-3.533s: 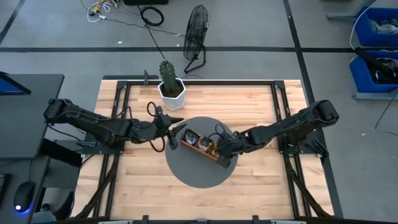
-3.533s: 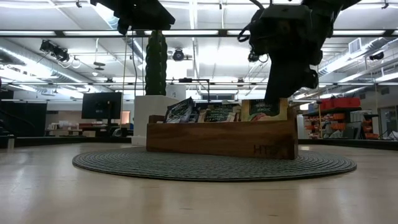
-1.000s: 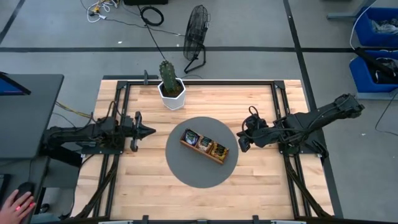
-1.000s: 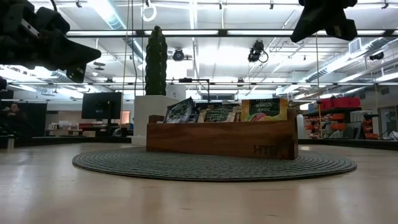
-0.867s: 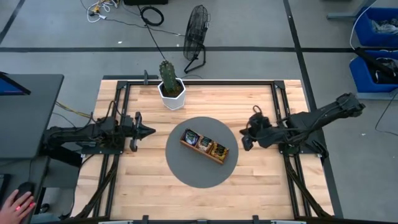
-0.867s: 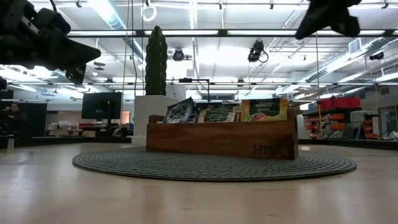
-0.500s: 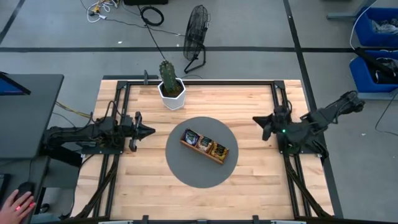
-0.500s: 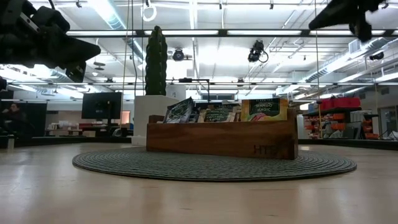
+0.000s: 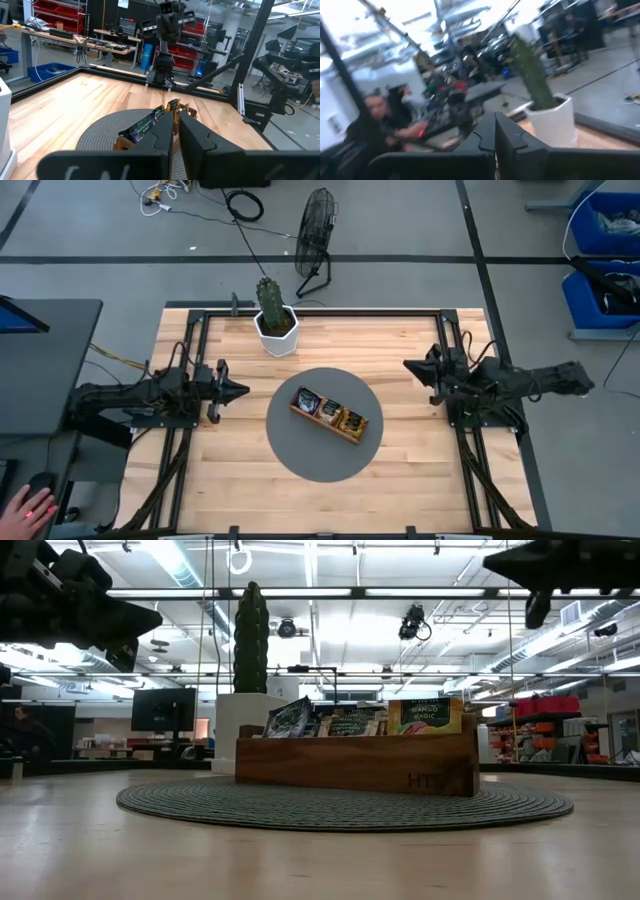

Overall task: Pick & Place Tea
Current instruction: Return to Home Position

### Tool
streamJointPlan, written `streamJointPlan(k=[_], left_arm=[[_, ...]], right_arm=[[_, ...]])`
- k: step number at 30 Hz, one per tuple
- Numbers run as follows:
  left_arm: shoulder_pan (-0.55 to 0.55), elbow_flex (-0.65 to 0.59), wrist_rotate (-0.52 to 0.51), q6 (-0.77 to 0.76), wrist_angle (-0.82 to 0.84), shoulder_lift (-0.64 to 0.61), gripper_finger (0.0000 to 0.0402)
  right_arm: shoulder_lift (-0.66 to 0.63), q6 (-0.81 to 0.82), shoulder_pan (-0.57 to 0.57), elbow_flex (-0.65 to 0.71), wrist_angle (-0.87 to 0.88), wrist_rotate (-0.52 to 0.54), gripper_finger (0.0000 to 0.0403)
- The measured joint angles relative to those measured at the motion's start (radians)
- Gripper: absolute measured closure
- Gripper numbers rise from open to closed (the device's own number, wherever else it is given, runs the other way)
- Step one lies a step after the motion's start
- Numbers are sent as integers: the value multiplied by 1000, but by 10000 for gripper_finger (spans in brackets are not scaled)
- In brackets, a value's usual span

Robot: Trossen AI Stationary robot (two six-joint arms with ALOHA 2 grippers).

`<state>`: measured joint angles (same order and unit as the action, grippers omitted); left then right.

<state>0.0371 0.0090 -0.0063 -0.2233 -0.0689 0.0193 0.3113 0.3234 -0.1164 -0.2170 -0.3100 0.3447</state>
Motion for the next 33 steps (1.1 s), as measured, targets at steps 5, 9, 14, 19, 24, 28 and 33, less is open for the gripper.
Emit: streamJointPlan(k=[5, 9, 14, 19, 24, 28, 33], left_arm=[[0, 0, 0, 0, -1, 0, 369], [0, 0, 0, 0, -2, -1, 369], [0, 0, 0, 1, -1, 0, 369], [0, 0, -1, 0, 1, 0, 369], [0, 0, 0, 0, 0, 0, 369], [0, 0, 0, 0, 0, 0, 369], [0, 0, 0, 0, 0, 0, 369]], right_arm=[[-216, -11, 4, 1, 228, -92, 403], [-311, -23, 4, -4, 272, -109, 403], [-311, -45, 3, 42, 154, -203, 403], [-311, -55, 5, 133, -36, -232, 403], [-313, -69, 22, 201, -78, -230, 403], [-311, -71, 53, 202, 65, -232, 403], [-311, -90, 75, 201, 300, -242, 403]])
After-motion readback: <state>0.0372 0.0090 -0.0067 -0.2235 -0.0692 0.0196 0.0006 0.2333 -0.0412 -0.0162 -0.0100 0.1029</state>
